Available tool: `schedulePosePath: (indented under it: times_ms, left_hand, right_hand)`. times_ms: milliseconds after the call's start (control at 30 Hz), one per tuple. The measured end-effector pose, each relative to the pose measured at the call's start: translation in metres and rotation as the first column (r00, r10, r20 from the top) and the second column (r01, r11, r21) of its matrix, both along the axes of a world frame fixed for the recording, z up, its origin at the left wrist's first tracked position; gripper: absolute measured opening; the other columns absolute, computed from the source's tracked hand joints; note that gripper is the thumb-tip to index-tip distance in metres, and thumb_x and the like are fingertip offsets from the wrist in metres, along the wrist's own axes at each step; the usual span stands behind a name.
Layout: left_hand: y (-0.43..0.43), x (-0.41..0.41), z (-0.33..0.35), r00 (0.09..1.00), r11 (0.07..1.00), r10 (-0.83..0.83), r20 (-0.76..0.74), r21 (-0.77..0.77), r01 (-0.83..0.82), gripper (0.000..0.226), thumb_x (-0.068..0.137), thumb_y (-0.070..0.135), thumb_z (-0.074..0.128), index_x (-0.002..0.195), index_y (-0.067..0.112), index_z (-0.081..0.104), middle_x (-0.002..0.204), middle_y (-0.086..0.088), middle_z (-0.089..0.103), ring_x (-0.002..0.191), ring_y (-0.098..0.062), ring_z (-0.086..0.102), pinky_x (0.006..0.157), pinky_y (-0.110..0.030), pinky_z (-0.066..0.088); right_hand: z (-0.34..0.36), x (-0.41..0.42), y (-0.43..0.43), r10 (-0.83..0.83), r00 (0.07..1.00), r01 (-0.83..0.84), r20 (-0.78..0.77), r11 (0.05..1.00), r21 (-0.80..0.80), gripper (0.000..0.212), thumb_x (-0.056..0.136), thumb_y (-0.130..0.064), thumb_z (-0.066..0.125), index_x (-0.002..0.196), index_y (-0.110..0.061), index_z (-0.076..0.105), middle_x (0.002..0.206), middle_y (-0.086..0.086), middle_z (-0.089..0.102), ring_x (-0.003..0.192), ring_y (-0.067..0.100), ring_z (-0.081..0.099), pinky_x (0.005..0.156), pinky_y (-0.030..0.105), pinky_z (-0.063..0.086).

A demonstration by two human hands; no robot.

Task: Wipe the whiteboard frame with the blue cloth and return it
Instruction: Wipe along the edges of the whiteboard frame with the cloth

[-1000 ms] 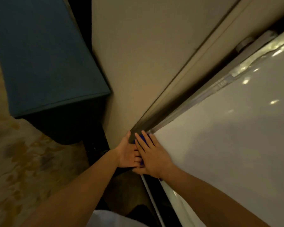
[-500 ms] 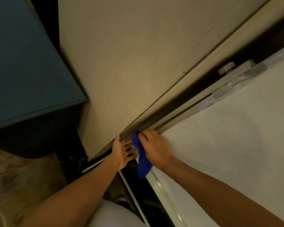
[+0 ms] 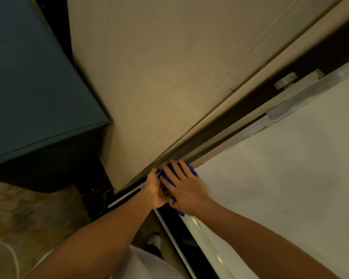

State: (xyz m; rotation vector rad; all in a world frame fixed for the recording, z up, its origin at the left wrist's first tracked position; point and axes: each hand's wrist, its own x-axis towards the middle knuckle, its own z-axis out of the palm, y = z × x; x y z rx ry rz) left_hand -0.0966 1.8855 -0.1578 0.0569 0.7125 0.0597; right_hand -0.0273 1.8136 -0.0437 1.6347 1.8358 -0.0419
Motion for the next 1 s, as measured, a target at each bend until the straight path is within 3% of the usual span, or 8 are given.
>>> schedulePosePath:
  times_ms: [67,300,433,600,700,800,867,1000]
  left_hand:
    - [-0.001,-0.006,-0.007,0.999,1.0,-0.021,-0.04,0.005,0.021,0.069,0.086,0.072,0.032,0.109,0.019,0.07,0.101,-0.01,0.076,0.099,-0.031,0.07,0.074,-0.041,0.055]
    - [0.005,-0.026,-0.008,0.996,0.997,-0.069,-0.059,0.033,0.071,0.075,0.081,0.077,0.036,0.109,0.017,0.07,0.113,-0.016,0.071,0.106,-0.037,0.065,0.079,-0.048,0.054]
    - [-0.005,-0.034,-0.008,0.992,0.995,-0.092,-0.082,0.035,0.096,0.075,0.08,0.078,0.037,0.119,0.019,0.062,0.124,-0.014,0.065,0.114,-0.035,0.06,0.093,-0.05,0.048]
    - [-0.004,-0.045,-0.017,0.999,0.999,-0.051,0.015,0.014,0.051,0.075,0.081,0.077,0.038,0.125,0.021,0.063,0.118,-0.015,0.07,0.101,-0.036,0.069,0.075,-0.047,0.056]
    - [0.001,-0.042,-0.003,0.991,0.982,-0.106,-0.082,0.15,0.117,0.079,0.08,0.079,0.037,0.123,0.019,0.064,0.111,-0.015,0.071,0.092,-0.034,0.071,0.069,-0.043,0.057]
    - [0.007,-0.024,0.022,0.981,0.923,-0.144,-0.13,0.341,0.18,0.078,0.086,0.075,0.031,0.137,0.018,0.051,0.127,-0.009,0.064,0.109,-0.03,0.064,0.075,-0.04,0.058]
    - [0.005,-0.012,0.034,0.97,0.845,-0.103,-0.222,0.495,0.203,0.075,0.091,0.068,0.032,0.145,0.017,0.041,0.142,-0.011,0.05,0.126,-0.031,0.051,0.097,-0.045,0.049]
    - [-0.003,-0.01,0.039,0.913,0.565,-0.125,-0.388,0.728,0.387,0.07,0.092,0.067,0.027,0.129,0.017,0.059,0.127,-0.016,0.063,0.111,-0.026,0.06,0.104,-0.045,0.043]
  right_hand:
    - [-0.009,-0.008,0.003,-0.037,0.999,0.038,0.031,0.999,-0.013,0.077,0.091,-0.055,0.019,0.153,-0.011,0.025,0.164,0.015,0.014,0.15,0.039,0.001,0.114,0.05,-0.021]
    - [0.013,-0.01,0.007,-0.097,0.976,0.078,0.193,0.991,0.104,0.099,0.086,-0.076,0.033,0.154,-0.005,0.018,0.162,0.019,0.016,0.149,0.04,0.0,0.113,0.053,-0.021]
    - [0.026,-0.018,0.002,-0.264,0.96,0.237,0.091,0.943,0.233,0.096,0.086,-0.076,0.028,0.152,-0.006,0.024,0.162,0.017,0.018,0.15,0.038,0.0,0.118,0.053,-0.015]
    - [-0.009,-0.048,0.004,-0.171,0.984,0.168,0.039,0.983,0.076,0.069,0.1,-0.051,0.029,0.153,-0.007,0.019,0.161,0.016,0.021,0.149,0.039,0.008,0.118,0.053,-0.01]
    - [0.015,-0.028,0.005,-0.123,0.988,0.105,0.096,0.979,0.175,0.064,0.102,-0.046,0.028,0.152,-0.006,0.024,0.156,0.017,0.032,0.146,0.039,0.019,0.121,0.054,-0.003]
    - [0.056,0.006,0.004,-0.162,0.971,0.093,0.177,0.933,0.347,0.064,0.102,-0.047,0.025,0.149,-0.004,0.03,0.151,0.018,0.039,0.143,0.039,0.026,0.121,0.053,0.002]
    - [0.066,0.012,0.002,-0.243,0.953,0.154,0.183,0.905,0.397,0.068,0.101,-0.052,0.025,0.15,-0.005,0.031,0.153,0.017,0.038,0.144,0.038,0.023,0.121,0.052,-0.001]
    - [0.038,-0.018,-0.002,-0.261,0.961,0.221,0.089,0.921,0.321,0.075,0.096,-0.059,0.032,0.15,-0.008,0.03,0.156,0.016,0.033,0.146,0.04,0.015,0.121,0.054,-0.004]
